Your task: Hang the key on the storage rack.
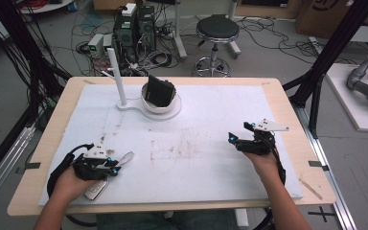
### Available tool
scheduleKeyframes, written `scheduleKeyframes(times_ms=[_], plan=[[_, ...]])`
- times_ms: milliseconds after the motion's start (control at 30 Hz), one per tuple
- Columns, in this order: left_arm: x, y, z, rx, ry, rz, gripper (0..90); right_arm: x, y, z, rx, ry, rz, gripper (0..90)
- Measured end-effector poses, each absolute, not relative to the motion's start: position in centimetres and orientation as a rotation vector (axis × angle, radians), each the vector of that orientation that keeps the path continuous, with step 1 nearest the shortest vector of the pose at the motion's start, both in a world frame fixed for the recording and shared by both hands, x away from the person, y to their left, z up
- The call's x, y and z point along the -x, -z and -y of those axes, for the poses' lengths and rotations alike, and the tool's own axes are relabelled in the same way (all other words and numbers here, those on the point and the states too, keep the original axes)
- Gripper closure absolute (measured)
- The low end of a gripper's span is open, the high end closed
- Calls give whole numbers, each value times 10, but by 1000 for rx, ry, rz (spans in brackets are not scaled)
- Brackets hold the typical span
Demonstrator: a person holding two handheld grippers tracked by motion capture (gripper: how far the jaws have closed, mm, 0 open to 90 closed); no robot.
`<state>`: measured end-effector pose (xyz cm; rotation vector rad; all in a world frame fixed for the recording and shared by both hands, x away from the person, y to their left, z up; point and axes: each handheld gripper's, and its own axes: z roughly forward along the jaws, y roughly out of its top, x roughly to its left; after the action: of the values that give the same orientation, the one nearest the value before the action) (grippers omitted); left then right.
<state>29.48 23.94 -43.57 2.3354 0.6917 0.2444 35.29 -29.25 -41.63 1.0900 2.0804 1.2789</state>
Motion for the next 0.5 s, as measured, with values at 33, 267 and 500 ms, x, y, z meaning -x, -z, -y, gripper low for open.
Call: scheduleKeyframes(times_ms=[33, 267, 500], plan=[[-296, 436, -240, -2331, -243, -695, 772, -353, 417, 292, -1085, -1278, -2087, 197], [-300, 435, -243, -2313, -255, -675, 813, -353, 417, 287, -1064, -1275, -2104, 198], [-298, 418, -244, -2182, -327, -726, 814, -354, 419, 288, -1075, -1278, -2107, 198]])
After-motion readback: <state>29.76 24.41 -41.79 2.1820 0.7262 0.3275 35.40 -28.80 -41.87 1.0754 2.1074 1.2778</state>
